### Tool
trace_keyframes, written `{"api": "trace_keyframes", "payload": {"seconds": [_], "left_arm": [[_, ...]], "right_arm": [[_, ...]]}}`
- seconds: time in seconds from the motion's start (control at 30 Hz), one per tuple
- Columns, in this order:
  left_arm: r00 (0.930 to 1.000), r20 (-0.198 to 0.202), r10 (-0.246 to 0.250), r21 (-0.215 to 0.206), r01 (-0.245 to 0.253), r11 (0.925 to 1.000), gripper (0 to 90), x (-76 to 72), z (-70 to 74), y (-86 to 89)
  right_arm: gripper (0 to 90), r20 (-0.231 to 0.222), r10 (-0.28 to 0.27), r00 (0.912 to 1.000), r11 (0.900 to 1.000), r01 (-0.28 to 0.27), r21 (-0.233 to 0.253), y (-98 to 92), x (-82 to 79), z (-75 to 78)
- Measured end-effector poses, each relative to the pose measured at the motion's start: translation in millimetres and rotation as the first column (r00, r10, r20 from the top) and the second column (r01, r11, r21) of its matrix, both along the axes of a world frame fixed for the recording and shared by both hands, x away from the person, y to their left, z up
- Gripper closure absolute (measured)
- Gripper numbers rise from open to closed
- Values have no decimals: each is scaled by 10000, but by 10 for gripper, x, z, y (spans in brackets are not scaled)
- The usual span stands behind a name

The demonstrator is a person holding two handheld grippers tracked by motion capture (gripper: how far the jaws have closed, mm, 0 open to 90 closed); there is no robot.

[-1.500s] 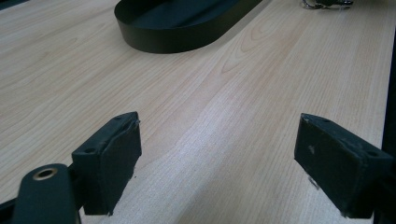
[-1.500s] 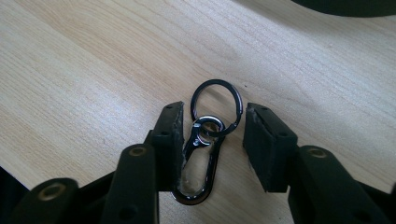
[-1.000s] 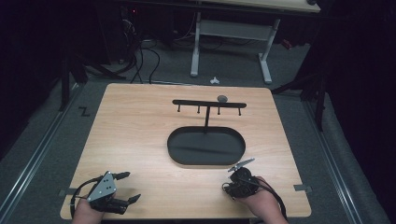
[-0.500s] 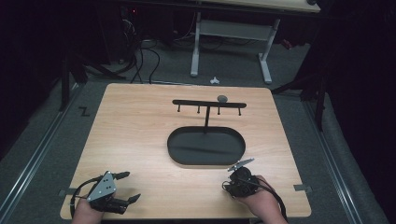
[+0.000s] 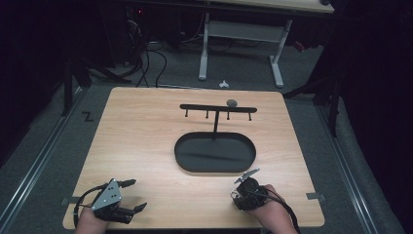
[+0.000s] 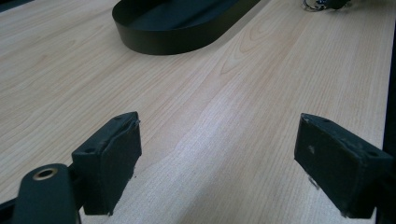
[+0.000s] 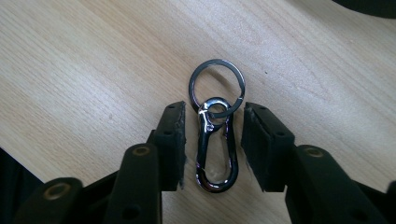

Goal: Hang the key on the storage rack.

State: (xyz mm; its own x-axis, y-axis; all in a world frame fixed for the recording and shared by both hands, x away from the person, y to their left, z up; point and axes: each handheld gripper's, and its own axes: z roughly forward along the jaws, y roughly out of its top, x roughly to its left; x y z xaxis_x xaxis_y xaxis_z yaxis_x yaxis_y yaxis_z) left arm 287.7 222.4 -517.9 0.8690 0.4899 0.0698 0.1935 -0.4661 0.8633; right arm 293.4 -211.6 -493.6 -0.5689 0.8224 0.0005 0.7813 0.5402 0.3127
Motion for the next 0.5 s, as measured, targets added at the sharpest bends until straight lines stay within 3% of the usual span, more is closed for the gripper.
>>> {"api": "trace_keyframes", "payload": {"seconds": [0.2,0.33,0.5], "left_arm": [[10000,3,21,-47,-21,10000,153,-8,3,6],[10000,9,-4,-32,4,10000,153,-19,8,10],[10000,-35,15,-4,-15,10000,153,-11,-5,4]], "right_arm": [[699,-1,465,9989,9986,-465,-256,22,-7,5],[714,-18,443,9990,9984,-443,-363,37,-6,11],[717,-268,548,9981,9984,-551,-114,18,6,23]]}}
